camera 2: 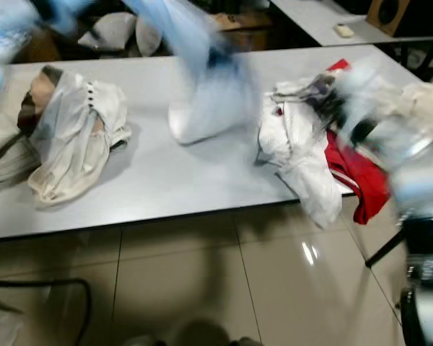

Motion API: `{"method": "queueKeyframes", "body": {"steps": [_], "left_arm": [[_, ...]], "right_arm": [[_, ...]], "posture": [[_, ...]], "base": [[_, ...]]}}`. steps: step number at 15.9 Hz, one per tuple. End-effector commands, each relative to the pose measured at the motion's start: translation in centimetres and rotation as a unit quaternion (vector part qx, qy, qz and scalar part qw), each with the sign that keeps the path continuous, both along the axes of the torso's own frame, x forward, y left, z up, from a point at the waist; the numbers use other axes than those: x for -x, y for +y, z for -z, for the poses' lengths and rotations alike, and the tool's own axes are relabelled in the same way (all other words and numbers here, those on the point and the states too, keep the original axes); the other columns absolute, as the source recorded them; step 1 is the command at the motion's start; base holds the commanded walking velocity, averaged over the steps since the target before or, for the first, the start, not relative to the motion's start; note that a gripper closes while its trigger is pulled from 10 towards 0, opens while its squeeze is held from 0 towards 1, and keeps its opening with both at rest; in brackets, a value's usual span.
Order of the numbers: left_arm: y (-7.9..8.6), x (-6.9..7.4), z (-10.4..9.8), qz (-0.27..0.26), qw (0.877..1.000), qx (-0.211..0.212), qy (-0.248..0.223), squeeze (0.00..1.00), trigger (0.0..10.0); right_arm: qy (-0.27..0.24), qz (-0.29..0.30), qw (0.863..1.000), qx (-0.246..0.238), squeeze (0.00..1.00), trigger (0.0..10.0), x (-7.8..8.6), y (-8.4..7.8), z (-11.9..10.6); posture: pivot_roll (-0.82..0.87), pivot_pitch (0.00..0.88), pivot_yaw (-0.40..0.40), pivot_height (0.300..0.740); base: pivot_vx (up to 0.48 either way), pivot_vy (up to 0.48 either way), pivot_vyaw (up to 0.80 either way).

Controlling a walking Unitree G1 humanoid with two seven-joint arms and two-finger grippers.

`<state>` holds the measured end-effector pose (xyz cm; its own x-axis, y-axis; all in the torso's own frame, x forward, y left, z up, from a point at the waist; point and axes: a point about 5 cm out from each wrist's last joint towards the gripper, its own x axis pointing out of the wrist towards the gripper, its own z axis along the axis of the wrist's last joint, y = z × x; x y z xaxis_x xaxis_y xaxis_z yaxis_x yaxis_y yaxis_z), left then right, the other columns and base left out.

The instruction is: Hang hanger

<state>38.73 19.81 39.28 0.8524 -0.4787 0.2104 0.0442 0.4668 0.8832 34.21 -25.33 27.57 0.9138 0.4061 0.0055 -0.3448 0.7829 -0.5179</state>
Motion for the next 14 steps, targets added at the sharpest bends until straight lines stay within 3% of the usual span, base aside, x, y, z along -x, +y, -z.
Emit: {"method": "queueKeyframes", "body": {"steps": [1, 3, 4, 6, 7, 8, 11, 12, 14], "left_arm": [[1.6, 0.2, -0.4, -0.031, 0.999, 0.007, -0.003, 0.0, 0.0], [1.8, 0.4, 1.1, -0.005, 0.999, 0.003, 0.038, 0.0, 0.0], [0.9, 0.4, 3.5, 0.042, 0.995, -0.005, 0.094, 0.0, 0.0], [-1.2, 0.8, 7.0, 0.113, 0.979, -0.013, 0.17, 0.0, 0.0], [-3.1, 1.5, 9.4, 0.166, 0.961, -0.015, 0.219, 0.0, 0.0], [-4.0, 1.8, 10.1, 0.183, 0.956, -0.01, 0.23, 0.0, 0.0], [-5.4, 1.3, 9.6, 0.175, 0.959, 0.016, 0.222, 0.0, 0.0], [-5.5, 1.2, 9.6, 0.174, 0.959, 0.018, 0.222, 0.0, 0.0], [-6.2, 1.3, 10.0, 0.164, 0.961, 0.025, 0.221, 0.0, 0.0]], "right_arm": [[-0.034, -0.032, 0.998, -0.033, 0.0, 10.0, 0.8, -0.3, -1.5], [-0.008, -0.076, 0.996, -0.04, 0.0, 10.0, 1.9, 0.0, -0.5], [0.036, -0.107, 0.994, -0.015, 0.0, 10.0, 2.7, 0.6, 2.2], [0.091, -0.154, 0.984, 0.005, 0.0, 10.0, 4.5, 1.5, 5.3], [0.129, -0.189, 0.973, -0.001, 0.0, 10.0, 6.5, 2.2, 6.7], [0.139, -0.198, 0.97, -0.01, 0.0, 10.0, 7.6, 2.3, 6.9], [0.159, -0.213, 0.964, -0.028, 0.0, 10.0, 10.2, 2.8, 6.8], [0.161, -0.214, 0.963, -0.03, 0.0, 10.0, 10.4, 2.9, 6.9], [0.179, -0.221, 0.957, -0.049, 0.0, 10.0, 12.1, 4.8, 7.9]], "posture": [[-0.1, 0.0, 0.018, 0.74], [-0.09, 0.0, 0.022, 0.74], [-0.09, 0.0, 0.025, 0.74], [-0.09, 0.0, 0.025, 0.74], [-0.09, 0.0, 0.027, 0.74], [-0.09, 0.0, 0.032, 0.74], [-0.1, 0.0, 0.043, 0.74], [-0.1, 0.0, 0.043, 0.74], [-0.11, 0.0, 0.049, 0.74]], "base": [[0.0, 0.0, 0.0], [0.0, 0.0, 0.0], [0.0, 0.0, 0.0], [0.0, 0.0, 0.0], [0.0, 0.0, 0.0], [0.0, 0.0, 0.0], [0.0, 0.0, 0.0], [0.0, 0.0, 0.0], [0.0, 0.0, 0.0]]}}
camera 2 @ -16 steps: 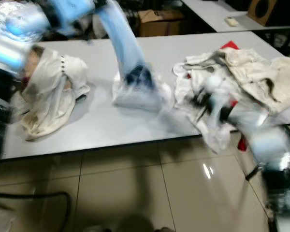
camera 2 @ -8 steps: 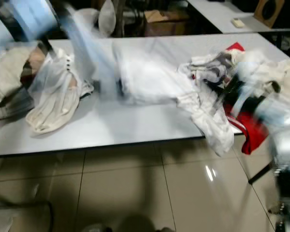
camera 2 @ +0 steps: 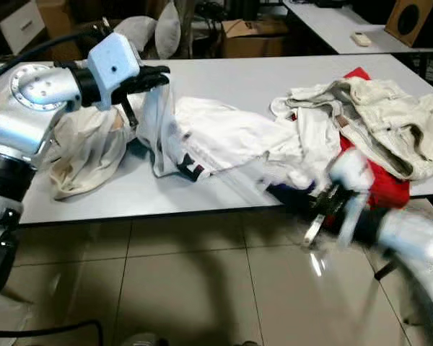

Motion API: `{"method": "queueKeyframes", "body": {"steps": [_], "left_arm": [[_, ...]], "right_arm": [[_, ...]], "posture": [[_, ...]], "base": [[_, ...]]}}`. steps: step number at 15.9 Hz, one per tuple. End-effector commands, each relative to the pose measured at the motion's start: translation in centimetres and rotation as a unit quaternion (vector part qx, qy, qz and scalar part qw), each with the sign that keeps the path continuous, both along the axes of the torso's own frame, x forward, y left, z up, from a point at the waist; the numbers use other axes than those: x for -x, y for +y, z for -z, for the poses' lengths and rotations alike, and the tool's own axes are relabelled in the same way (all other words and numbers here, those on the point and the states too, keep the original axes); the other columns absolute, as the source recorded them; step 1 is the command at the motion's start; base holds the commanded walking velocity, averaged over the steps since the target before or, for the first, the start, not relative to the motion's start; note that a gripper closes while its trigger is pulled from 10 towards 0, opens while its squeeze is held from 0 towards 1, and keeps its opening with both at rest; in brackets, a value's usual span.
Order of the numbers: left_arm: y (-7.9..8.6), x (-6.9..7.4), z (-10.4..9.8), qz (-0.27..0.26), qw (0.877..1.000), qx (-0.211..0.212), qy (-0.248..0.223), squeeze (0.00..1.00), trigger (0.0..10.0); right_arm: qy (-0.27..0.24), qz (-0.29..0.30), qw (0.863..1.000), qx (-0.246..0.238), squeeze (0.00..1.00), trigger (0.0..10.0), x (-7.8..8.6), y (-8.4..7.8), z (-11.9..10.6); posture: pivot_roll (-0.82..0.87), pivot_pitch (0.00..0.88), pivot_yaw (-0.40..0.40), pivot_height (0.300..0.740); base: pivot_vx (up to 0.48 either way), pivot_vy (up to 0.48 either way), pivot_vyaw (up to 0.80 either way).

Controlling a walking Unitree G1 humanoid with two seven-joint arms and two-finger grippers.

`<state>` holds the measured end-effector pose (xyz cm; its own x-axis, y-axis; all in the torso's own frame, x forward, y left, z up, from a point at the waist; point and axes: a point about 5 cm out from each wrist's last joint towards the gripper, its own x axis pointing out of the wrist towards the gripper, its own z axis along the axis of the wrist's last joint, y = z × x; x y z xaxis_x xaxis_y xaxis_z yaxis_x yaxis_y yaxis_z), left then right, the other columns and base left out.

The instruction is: Hang hanger

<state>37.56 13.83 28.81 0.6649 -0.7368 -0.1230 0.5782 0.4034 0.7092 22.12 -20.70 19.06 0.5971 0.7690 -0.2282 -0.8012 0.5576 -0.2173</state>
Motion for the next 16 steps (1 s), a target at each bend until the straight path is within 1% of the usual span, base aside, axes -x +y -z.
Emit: {"method": "queueKeyframes", "body": {"steps": [1, 2, 3, 4, 5, 6, 7, 8, 9, 10, 11, 12, 13, 14, 15, 16], "left_arm": [[-0.3, 0.3, -0.6, 0.0, 1.0, 0.006, -0.01, 0.0, 0.0], [-0.4, 0.3, -0.7, -0.001, 1.0, 0.01, -0.013, 0.0, 0.0], [-0.6, 0.3, -1.0, -0.003, 1.0, 0.019, -0.016, 0.0, 0.0], [-0.8, 0.4, -2.3, 0.004, 0.998, 0.064, -0.024, 0.0, 0.0], [-1.0, 0.6, -3.2, 0.014, 0.995, 0.092, -0.029, 0.0, 0.0], [-1.4, 1.2, -5.0, 0.044, 0.986, 0.156, -0.029, 0.0, 0.0], [-1.4, 1.6, -7.0, 0.063, 0.977, 0.199, -0.041, 0.0, 0.0], [-1.2, 2.0, -8.6, 0.078, 0.968, 0.231, -0.051, 0.0, 0.0], [-0.9, 2.2, -9.6, 0.078, 0.966, 0.237, -0.065, 0.0, 0.0], [-0.6, 2.3, -9.9, 0.075, 0.968, 0.23, -0.074, 0.0, 0.0], [-0.2, 2.0, -9.8, 0.06, 0.972, 0.213, -0.08, 0.0, 0.0], [0.4, 1.8, -9.4, 0.037, 0.977, 0.195, -0.082, 0.0, 0.0], [0.7, 1.7, -9.2, 0.027, 0.978, 0.189, -0.08, 0.0, 0.0], [1.1, 1.6, -8.9, 0.013, 0.982, 0.17, -0.084, 0.0, 0.0], [2.2, 1.2, -7.9, -0.019, 0.988, 0.132, -0.083, 0.0, 0.0], [2.0, 1.4, -7.3, -0.01, 0.989, 0.127, -0.071, 0.0, 0.0]], "right_arm": [[-0.002, 0.007, 1.0, -0.001, 0.0, 10.0, 0.1, 0.6, -0.2], [0.004, 0.008, 1.0, -0.004, 0.0, 10.0, 0.1, 0.8, 0.1], [0.019, 0.005, 1.0, -0.004, 0.0, 10.0, 0.2, 1.6, 0.6], [0.041, 0.009, 0.999, 0.015, 0.0, 10.0, -0.5, 2.7, 1.9], [0.045, 0.017, 0.998, 0.026, 0.0, 10.0, -1.0, 2.8, 2.3], [0.048, 0.04, 0.997, 0.054, 0.0, 10.0, -2.2, 2.7, 2.8], [0.042, 0.063, 0.994, 0.077, 0.0, 10.0, -3.7, 2.2, 2.8], [0.036, 0.073, 0.992, 0.093, 0.0, 10.0, -4.8, 1.8, 2.4], [0.027, 0.081, 0.99, 0.113, 0.0, 10.0, -5.8, 1.1, 1.9], [0.022, 0.091, 0.988, 0.125, 0.0, 10.0, -6.4, 0.6, 1.7], [0.017, 0.097, 0.985, 0.141, 0.0, 10.0, -6.8, 0.0, 1.4], [0.008, 0.104, 0.981, 0.162, 0.0, 10.0, -7.3, -1.0, 0.9], [0.003, 0.106, 0.979, 0.172, 0.0, 10.0, -7.6, -1.5, 0.6], [-0.008, 0.119, 0.978, 0.174, 0.0, 10.0, -7.9, -2.4, -0.1], [-0.073, 0.187, 0.966, 0.162, 0.0, 10.0, -9.3, -5.4, -3.4], [-0.091, 0.185, 0.969, 0.139, 0.0, 10.0, -9.1, -5.8, -4.5]], "posture": [[-0.11, 0.0, 0.049, 0.74], [-0.11, 0.0, 0.051, 0.74], [-0.11, 0.0, 0.053, 0.74], [-0.12, 0.0, 0.056, 0.74], [-0.12, 0.0, 0.056, 0.74], [-0.12, 0.0, 0.056, 0.74], [-0.11, 0.0, 0.046, 0.74], [-0.11, 0.0, 0.046, 0.74], [-0.1, 0.0, 0.028, 0.74], [-0.1, 0.0, 0.028, 0.74], [-0.09, 0.0, 0.023, 0.74], [-0.09, 0.0, 0.021, 0.74], [-0.09, 0.0, 0.021, 0.74], [-0.09, 0.0, 0.021, 0.74], [-0.09, 0.0, 0.025, 0.74], [-0.09, 0.0, 0.024, 0.74]], "base": [[0.0, 0.0, 0.0], [0.0, 0.0, 0.0], [0.0, 0.0, 0.0], [0.0, 0.0, 0.0], [0.0, 0.0, 0.0], [0.0, 0.0, 0.0], [0.0, 0.0, 0.0], [0.0, 0.0, 0.0], [0.0, 0.0, 0.0], [0.0, 0.0, 0.0], [0.0, 0.0, 0.0], [0.0, 0.0, 0.0], [0.0, 0.0, 0.0], [0.0, 0.0, 0.0], [0.0, 0.0, 0.0], [0.0, 0.0, 0.0]]}}
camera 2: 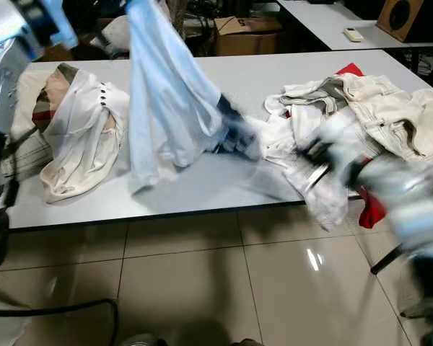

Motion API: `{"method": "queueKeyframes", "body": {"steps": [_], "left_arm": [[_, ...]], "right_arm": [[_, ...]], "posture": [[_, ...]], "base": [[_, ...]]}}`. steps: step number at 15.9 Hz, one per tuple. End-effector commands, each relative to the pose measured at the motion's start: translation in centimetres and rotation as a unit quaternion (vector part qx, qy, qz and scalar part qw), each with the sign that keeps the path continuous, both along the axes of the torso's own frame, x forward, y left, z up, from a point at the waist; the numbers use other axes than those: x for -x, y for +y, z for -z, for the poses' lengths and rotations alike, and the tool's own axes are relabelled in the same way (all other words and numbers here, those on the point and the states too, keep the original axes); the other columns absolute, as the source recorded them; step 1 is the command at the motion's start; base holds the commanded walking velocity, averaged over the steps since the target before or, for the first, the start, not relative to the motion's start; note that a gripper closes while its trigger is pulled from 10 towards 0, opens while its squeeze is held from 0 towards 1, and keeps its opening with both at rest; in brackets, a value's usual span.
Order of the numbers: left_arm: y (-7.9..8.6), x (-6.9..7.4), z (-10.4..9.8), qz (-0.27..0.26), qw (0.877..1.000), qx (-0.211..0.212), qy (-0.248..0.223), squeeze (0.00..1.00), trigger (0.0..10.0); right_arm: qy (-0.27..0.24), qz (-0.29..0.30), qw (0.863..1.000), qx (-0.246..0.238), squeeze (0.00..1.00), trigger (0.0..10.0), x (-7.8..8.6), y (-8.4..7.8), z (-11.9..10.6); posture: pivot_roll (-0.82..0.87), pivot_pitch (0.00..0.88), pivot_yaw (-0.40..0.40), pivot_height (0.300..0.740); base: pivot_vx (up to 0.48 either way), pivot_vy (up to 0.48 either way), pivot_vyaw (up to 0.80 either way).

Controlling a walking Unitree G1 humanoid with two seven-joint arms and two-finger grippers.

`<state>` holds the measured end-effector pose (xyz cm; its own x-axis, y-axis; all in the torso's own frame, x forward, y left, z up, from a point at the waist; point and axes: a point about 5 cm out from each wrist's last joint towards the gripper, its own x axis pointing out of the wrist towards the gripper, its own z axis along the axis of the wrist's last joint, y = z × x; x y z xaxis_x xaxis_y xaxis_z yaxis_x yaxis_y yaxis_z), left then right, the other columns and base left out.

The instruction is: Hang hanger

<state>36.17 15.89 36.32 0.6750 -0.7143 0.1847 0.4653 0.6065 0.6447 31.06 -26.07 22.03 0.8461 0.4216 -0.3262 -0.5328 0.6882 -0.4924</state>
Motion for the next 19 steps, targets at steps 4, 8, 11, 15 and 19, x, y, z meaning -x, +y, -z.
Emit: {"method": "queueKeyframes", "body": {"steps": [4, 8, 11, 15, 19], "left_arm": [[-3.3, 0.1, 3.8, 0.023, 0.998, 0.006, 0.062, 0.0, 0.0], [-5.4, -0.3, 9.6, -0.026, 0.991, 0.023, 0.128, 0.0, 0.0], [-4.6, -0.3, 10.9, -0.061, 0.991, -0.005, 0.121, 0.0, 0.0], [-3.1, -0.7, 9.6, -0.108, 0.991, -0.038, 0.067, 0.0, 0.0], [-2.1, -0.8, 7.4, -0.129, 0.99, 0.015, 0.055, 0.0, 0.0]], "right_arm": [[0.049, -0.105, 0.992, -0.053, 0.0, 10.0, 4.6, 2.1, 1.8], [0.098, -0.102, 0.985, -0.104, 0.0, 10.0, 9.6, 3.3, 4.1], [0.134, -0.091, 0.981, -0.108, 0.0, 10.0, 13.1, 3.2, 4.4], [0.168, -0.076, 0.977, -0.107, 0.0, 10.0, 15.9, 2.2, 3.4], [0.18, 0.035, 0.983, -0.003, 0.0, 10.0, 15.6, -1.2, 4.1]], "posture": [[-0.08, 0.0, 0.016, 0.74], [-0.09, 0.0, 0.038, 0.74], [-0.12, 0.0, 0.062, 0.74], [-0.13, 0.0, 0.063, 0.74], [-0.13, 0.0, 0.061, 0.74]], "base": [[0.0, 0.0, 0.0], [0.0, 0.0, 0.0], [0.0, 0.0, 0.0], [0.0, 0.0, 0.0], [0.0, 0.0, 0.0]]}}
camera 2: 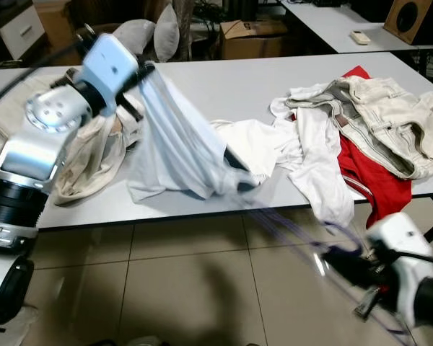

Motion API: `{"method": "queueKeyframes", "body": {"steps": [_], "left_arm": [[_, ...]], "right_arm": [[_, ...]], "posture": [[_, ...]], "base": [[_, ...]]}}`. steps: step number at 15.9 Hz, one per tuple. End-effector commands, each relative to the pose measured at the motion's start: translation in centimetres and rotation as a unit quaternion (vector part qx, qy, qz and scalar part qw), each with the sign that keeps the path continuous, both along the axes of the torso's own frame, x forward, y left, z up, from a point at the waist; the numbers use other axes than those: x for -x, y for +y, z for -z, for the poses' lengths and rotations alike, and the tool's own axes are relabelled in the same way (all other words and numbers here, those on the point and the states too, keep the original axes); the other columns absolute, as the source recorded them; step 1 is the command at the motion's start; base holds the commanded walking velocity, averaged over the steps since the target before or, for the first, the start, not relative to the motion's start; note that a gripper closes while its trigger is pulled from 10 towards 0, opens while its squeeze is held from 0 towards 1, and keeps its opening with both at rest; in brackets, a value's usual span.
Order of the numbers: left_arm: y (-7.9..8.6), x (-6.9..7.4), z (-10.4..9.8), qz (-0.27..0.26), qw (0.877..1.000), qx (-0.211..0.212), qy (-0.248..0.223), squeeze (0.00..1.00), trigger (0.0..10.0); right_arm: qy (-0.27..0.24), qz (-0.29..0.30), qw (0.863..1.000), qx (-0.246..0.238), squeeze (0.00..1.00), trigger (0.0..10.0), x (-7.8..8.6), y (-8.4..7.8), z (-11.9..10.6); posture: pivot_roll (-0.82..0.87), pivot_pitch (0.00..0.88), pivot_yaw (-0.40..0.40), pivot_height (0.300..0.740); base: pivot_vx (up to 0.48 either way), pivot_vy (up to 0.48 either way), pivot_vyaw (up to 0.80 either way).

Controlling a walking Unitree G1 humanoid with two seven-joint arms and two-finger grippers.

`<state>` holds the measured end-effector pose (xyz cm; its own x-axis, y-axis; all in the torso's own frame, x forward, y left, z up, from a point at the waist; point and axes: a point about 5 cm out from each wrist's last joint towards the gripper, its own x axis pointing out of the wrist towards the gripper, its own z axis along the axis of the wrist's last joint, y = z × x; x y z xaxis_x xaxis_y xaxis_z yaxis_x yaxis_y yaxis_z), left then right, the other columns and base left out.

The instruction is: Hang hanger

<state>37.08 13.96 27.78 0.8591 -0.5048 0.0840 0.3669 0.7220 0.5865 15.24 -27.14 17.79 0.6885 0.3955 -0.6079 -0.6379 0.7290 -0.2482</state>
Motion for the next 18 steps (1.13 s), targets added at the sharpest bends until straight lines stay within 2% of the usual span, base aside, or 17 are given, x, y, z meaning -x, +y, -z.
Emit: {"method": "queueKeyframes", "body": {"steps": [1, 2, 3, 4, 5, 7, 9, 12, 16, 18], "left_arm": [[-0.2, 0.1, -1.3, 0.002, 1.0, 0.02, -0.016, 0.0, 0.0], [-0.3, 0.0, -1.4, 0.0, 1.0, 0.025, -0.019, 0.0, 0.0], [-0.3, -0.1, -1.6, -0.007, 0.999, 0.046, -0.019, 0.0, 0.0], [-0.5, -0.3, -1.5, -0.004, 0.999, 0.043, -0.014, 0.0, 0.0], [-0.7, -0.3, -1.3, 0.0, 0.999, 0.039, -0.009, 0.0, 0.0], [-1.4, -0.2, -0.2, 0.017, 1.0, 0.004, 0.006, 0.0, 0.0], [-1.6, -0.1, 0.2, 0.026, 1.0, -0.011, 0.01, 0.0, 0.0], [-1.7, 0.2, 1.0, 0.037, 0.998, -0.057, 0.01, 0.0, 0.0], [-3.3, 1.0, 2.1, 0.069, 0.995, -0.067, 0.024, 0.0, 0.0], [-3.3, 1.0, 2.1, 0.067, 0.995, -0.069, 0.022, 0.0, 0.0]], "right_arm": [[-0.01, -0.002, 1.0, 0.002, 0.0, 10.0, -0.2, 0.2, -0.3], [-0.01, -0.01, 1.0, -0.006, 0.0, 10.0, -0.1, 0.4, -0.4], [-0.005, -0.037, 0.998, -0.046, 0.0, 10.0, 0.5, 1.3, -0.9], [0.002, -0.069, 0.992, -0.101, 0.0, 10.0, 1.3, 2.1, -1.4], [-0.003, -0.077, 0.99, -0.122, 0.0, 10.0, 1.4, 2.4, -1.7], [-0.049, -0.088, 0.979, -0.176, 0.0, 10.0, 0.6, 3.3, -2.8], [-0.074, -0.085, 0.974, -0.195, 0.0, 10.0, -0.1, 3.7, -3.3], [-0.123, -0.066, 0.967, -0.214, 0.0, 10.0, -2.4, 5.3, -3.3], [-0.135, -0.067, 0.957, -0.247, 0.0, 10.0, -5.0, 7.4, -3.1], [-0.133, -0.058, 0.959, -0.245, 0.0, 10.0, -5.8, 8.0, -2.8]], "posture": [[-0.13, 0.0, 0.062, 0.74], [-0.13, 0.0, 0.062, 0.74], [-0.13, 0.0, 0.062, 0.74], [-0.13, 0.0, 0.063, 0.74], [-0.13, 0.0, 0.063, 0.74], [-0.14, 0.0, 0.065, 0.74], [-0.13, 0.0, 0.062, 0.74], [-0.13, 0.0, 0.054, 0.74], [-0.11, 0.0, 0.032, 0.74], [-0.11, 0.0, 0.025, 0.74]], "base": [[0.0, 0.0, 0.0], [0.0, 0.0, 0.0], [0.0, 0.0, 0.0], [0.0, 0.0, 0.0], [0.0, 0.0, 0.0], [0.0, 0.0, 0.0], [0.0, 0.0, 0.0], [0.0, 0.0, 0.0], [0.0, 0.0, 0.0], [0.0, 0.0, 0.0]]}}
